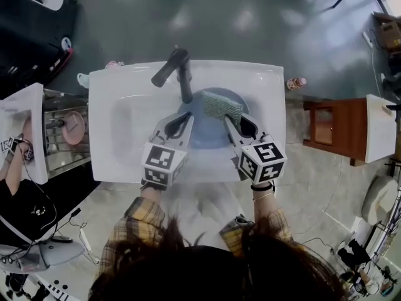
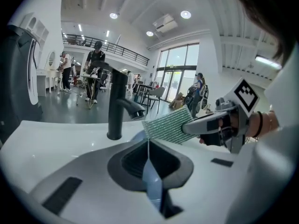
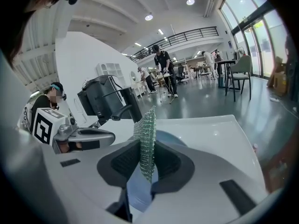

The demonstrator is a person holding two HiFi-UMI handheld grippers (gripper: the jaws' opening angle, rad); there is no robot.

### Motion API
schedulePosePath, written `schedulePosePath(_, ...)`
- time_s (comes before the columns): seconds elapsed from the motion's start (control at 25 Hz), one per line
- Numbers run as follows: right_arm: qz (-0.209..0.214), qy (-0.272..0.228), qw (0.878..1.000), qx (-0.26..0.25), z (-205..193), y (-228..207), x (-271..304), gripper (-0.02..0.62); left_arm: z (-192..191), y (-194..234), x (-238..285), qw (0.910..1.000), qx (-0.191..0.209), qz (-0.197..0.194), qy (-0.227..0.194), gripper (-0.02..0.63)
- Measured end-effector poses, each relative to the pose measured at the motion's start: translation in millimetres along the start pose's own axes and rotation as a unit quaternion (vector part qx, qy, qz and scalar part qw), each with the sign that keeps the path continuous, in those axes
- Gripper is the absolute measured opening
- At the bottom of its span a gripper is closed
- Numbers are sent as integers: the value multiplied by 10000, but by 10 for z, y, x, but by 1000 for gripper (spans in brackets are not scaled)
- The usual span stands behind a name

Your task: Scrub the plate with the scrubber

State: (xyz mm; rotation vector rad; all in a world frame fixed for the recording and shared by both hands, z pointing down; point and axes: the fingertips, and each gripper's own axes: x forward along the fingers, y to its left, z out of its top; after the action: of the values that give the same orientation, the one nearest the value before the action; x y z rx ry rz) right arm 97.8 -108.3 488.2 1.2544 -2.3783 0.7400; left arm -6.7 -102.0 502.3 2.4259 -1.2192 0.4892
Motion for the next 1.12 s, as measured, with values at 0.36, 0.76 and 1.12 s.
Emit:
schedulePosePath(0.36,5,372,9993,-68,-271,-145,225,97,-179,157,212,9993,-213,150,286,20)
schedulePosePath(0.76,-108,492,9987,-120,-380,-254,353,98,-247,316,272,9987,-172,317,373,20)
schedulePosePath(1.12,-292,533,9980,-151,-372,-416,350,103,-308,381,307,9974,-65,463,550,21)
